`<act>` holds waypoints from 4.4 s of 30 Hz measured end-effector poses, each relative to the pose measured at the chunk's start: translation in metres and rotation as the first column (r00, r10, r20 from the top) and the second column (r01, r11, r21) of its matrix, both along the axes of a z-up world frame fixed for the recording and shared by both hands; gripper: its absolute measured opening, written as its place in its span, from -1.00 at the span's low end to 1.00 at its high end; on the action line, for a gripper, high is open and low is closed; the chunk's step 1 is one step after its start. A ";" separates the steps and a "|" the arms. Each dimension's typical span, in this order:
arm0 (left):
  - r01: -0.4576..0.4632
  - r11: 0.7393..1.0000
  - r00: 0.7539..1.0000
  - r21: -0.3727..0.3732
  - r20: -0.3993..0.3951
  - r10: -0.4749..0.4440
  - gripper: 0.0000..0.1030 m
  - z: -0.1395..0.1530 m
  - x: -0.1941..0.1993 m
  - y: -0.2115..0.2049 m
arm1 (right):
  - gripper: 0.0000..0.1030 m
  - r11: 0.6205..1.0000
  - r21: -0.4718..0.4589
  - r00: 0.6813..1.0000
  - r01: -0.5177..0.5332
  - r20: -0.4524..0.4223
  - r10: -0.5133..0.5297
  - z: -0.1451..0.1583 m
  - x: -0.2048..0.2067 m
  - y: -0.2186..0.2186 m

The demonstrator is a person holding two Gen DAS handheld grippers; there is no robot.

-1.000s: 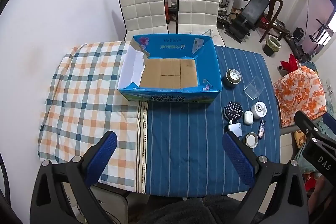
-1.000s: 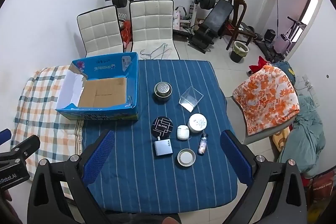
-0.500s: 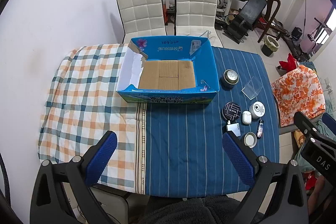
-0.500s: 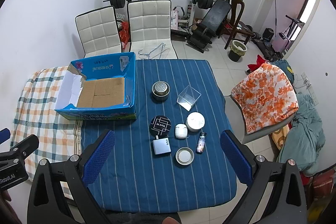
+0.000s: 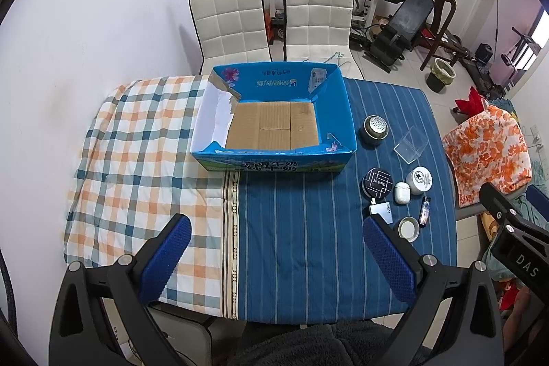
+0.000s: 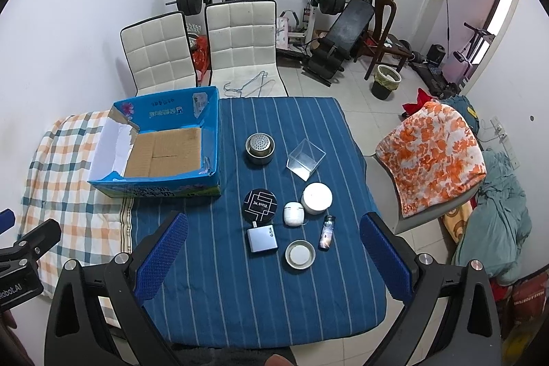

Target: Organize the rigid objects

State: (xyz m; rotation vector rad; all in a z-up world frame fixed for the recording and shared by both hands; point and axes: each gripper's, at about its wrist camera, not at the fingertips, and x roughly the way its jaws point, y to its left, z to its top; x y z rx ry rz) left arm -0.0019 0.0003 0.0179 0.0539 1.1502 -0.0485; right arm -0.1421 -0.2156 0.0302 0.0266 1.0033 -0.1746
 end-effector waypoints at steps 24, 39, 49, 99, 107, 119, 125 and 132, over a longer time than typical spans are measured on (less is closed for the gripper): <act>0.000 1.000 1.000 0.002 0.009 0.000 1.00 0.004 0.003 0.002 | 0.99 1.000 0.003 1.000 0.008 0.006 -0.008 0.002 -0.003 -0.006; 0.005 1.000 1.000 0.004 0.024 -0.005 1.00 0.003 0.002 -0.005 | 0.99 1.000 -0.001 1.000 0.012 0.016 -0.012 0.004 -0.001 -0.010; 0.005 1.000 1.000 0.000 0.029 -0.005 1.00 0.004 0.003 -0.008 | 0.99 1.000 -0.009 1.000 -0.005 0.020 0.005 0.008 0.000 -0.008; 0.225 0.973 0.926 -0.052 -0.300 -0.230 1.00 -0.233 0.283 -0.228 | 0.32 0.871 0.235 0.793 0.432 -0.560 -0.242 -0.350 0.293 -0.238; 0.309 0.949 0.876 -0.054 -0.373 -0.307 1.00 -0.267 0.290 -0.272 | 0.32 0.857 0.240 0.800 0.457 -0.532 -0.277 -0.339 0.282 -0.264; 0.232 0.973 0.848 0.000 -0.489 -0.202 0.88 -0.340 0.296 -0.268 | 0.31 0.867 0.247 0.810 0.433 -0.528 -0.254 -0.344 0.287 -0.240; 0.235 0.971 0.865 0.037 -0.463 -0.192 0.37 -0.348 0.287 -0.266 | 0.31 0.875 0.240 0.812 0.420 -0.530 -0.244 -0.349 0.298 -0.229; 0.236 0.971 0.875 0.038 -0.443 -0.195 0.33 -0.339 0.272 -0.263 | 0.30 0.900 0.206 0.826 0.384 -0.512 -0.236 -0.345 0.307 -0.220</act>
